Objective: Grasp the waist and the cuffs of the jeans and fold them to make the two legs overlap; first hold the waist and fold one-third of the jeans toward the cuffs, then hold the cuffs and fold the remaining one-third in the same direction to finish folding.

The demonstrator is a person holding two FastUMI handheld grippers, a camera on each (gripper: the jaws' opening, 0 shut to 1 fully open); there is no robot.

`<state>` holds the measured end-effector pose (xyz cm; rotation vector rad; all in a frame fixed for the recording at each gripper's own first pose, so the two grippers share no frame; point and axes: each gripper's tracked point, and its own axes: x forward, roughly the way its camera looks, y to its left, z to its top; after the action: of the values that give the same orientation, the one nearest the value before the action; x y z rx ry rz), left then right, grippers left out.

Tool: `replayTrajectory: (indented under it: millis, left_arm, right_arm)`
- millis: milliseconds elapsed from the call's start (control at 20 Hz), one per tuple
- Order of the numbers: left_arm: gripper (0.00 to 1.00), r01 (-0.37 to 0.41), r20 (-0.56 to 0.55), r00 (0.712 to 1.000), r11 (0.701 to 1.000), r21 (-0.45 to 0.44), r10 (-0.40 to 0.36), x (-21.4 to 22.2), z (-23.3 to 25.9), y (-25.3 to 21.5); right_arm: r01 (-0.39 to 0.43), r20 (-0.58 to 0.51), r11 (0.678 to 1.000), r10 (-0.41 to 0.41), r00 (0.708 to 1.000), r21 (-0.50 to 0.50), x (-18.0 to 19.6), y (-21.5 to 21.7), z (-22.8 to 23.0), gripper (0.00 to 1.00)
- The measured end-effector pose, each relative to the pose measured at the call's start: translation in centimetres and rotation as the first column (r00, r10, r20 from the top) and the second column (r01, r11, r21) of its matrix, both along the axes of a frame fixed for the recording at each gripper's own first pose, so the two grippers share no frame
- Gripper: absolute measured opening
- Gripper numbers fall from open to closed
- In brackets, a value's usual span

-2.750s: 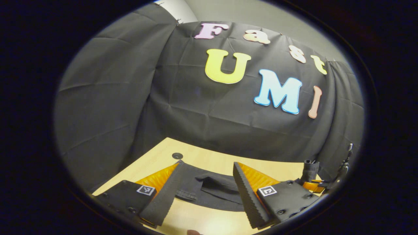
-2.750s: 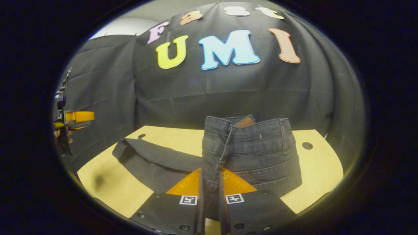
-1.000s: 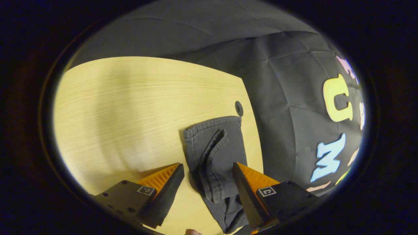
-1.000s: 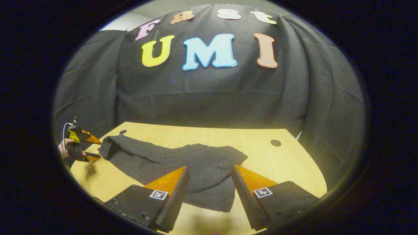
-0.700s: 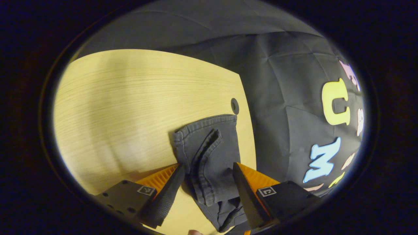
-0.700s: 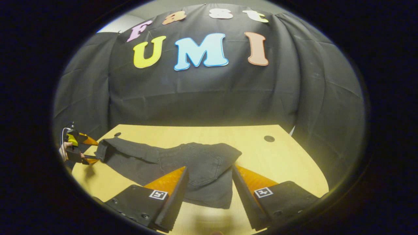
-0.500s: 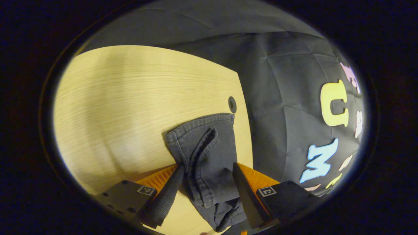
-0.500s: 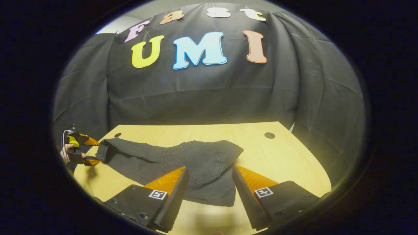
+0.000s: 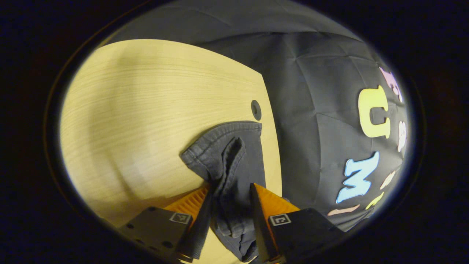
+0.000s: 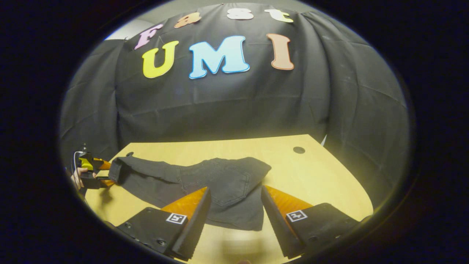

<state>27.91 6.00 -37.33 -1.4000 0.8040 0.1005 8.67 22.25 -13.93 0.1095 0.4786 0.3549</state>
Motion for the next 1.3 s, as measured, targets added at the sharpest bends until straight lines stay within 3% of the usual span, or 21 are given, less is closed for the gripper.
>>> replayTrajectory:
  millis: [150,200,250,350,650,750,800,950,1150,1300]
  left_arm:
    - [0.21,-0.032,0.008,0.999,0.999,-0.032,0.032,0.5,-1.0,0.3]
    - [0.25,-0.047,0.016,0.999,0.997,-0.056,0.048,0.6,-0.9,0.4]
    - [0.16,-0.053,0.028,0.998,0.996,-0.066,0.055,0.8,-0.9,0.3]
    - [0.09,-0.056,0.048,0.997,0.996,-0.068,0.059,0.8,-0.2,0.2]
    - [0.09,-0.029,0.227,0.973,0.995,-0.101,0.051,2.8,8.1,-1.6]
    - [0.13,-0.011,0.293,0.955,0.995,-0.103,0.041,3.0,11.7,-2.8]
    - [0.09,0.0,0.322,0.946,0.995,-0.098,0.031,2.9,13.6,-3.5]
    - [0.09,0.044,0.406,0.914,0.997,-0.062,-0.015,1.6,18.6,-6.5]
    - [0.09,0.136,0.525,0.841,0.99,0.032,-0.132,-1.1,26.3,-15.5]
    - [0.09,0.192,0.554,0.806,0.978,0.086,-0.207,-3.4,28.9,-22.4]
  right_arm:
    - [0.007,0.004,1.0,-0.007,1.0,-0.011,0.1,-0.8,0.1,0.82]
    - [0.008,0.004,1.0,-0.008,1.0,-0.013,0.1,-1.0,0.1,0.82]
    - [0.009,0.001,1.0,-0.009,1.0,-0.013,0.1,-1.2,0.0,0.83]
    - [0.006,-0.002,1.0,-0.006,1.0,-0.012,0.0,-1.4,0.0,0.83]
    - [-0.009,0.002,1.0,0.009,1.0,0.003,0.2,-1.8,0.3,0.83]
    - [-0.016,0.008,1.0,0.016,1.0,0.01,0.1,-1.9,0.5,0.83]
    - [-0.019,0.01,1.0,0.019,1.0,0.012,0.2,-2.1,0.6,0.83]
    - [-0.029,0.023,0.999,0.029,0.999,0.028,0.5,-2.5,1.3,0.83]
    - [-0.017,0.042,0.996,0.013,0.999,0.085,1.9,-5.1,2.4,0.83]
    - [0.011,0.074,0.992,-0.02,0.997,0.123,3.6,-7.4,3.9,0.83]
